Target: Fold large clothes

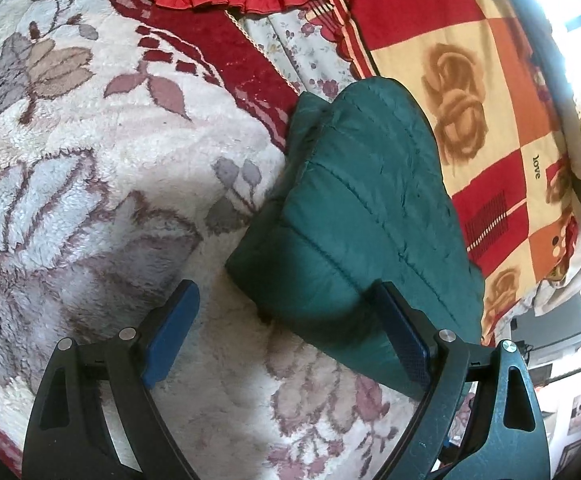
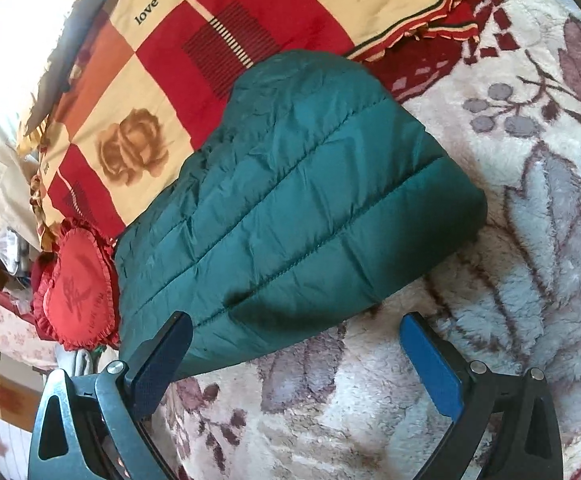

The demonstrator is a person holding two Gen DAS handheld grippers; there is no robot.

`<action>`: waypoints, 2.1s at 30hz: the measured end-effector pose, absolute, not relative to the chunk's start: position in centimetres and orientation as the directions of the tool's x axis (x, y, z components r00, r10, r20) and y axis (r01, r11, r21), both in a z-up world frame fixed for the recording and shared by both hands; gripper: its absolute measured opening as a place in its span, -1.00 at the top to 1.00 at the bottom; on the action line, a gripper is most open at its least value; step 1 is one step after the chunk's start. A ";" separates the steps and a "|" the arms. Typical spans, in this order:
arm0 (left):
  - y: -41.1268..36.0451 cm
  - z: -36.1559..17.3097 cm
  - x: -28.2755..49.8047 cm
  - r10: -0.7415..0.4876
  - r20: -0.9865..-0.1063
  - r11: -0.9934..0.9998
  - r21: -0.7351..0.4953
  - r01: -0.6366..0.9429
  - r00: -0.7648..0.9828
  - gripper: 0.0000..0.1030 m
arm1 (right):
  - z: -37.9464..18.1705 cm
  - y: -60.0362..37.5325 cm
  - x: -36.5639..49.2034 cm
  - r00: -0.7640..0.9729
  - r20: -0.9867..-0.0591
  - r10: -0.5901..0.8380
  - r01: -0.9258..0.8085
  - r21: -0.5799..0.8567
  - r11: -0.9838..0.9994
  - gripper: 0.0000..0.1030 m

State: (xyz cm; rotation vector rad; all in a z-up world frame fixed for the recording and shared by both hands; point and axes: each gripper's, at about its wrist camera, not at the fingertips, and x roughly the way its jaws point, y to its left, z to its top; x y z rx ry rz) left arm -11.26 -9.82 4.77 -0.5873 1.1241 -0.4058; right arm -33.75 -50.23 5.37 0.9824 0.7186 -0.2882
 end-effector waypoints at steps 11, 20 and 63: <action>-10.6 4.7 -11.2 -0.585 -0.715 0.776 -0.631 0.008 0.383 -0.74 | 5.1 -50.9 -33.8 0.764 -0.639 0.093 0.510 0.686 0.520 -0.99; -12.0 4.3 -10.6 -0.619 -0.691 0.745 -0.667 0.000 0.373 -0.76 | 4.6 -51.5 -33.2 0.791 -0.605 0.091 0.488 0.714 0.502 -1.00; -14.7 6.4 -8.4 -0.623 -0.642 0.739 -0.670 0.068 0.447 -0.02 | 7.2 -52.0 -27.5 0.738 -0.674 -0.018 0.526 0.559 0.642 0.10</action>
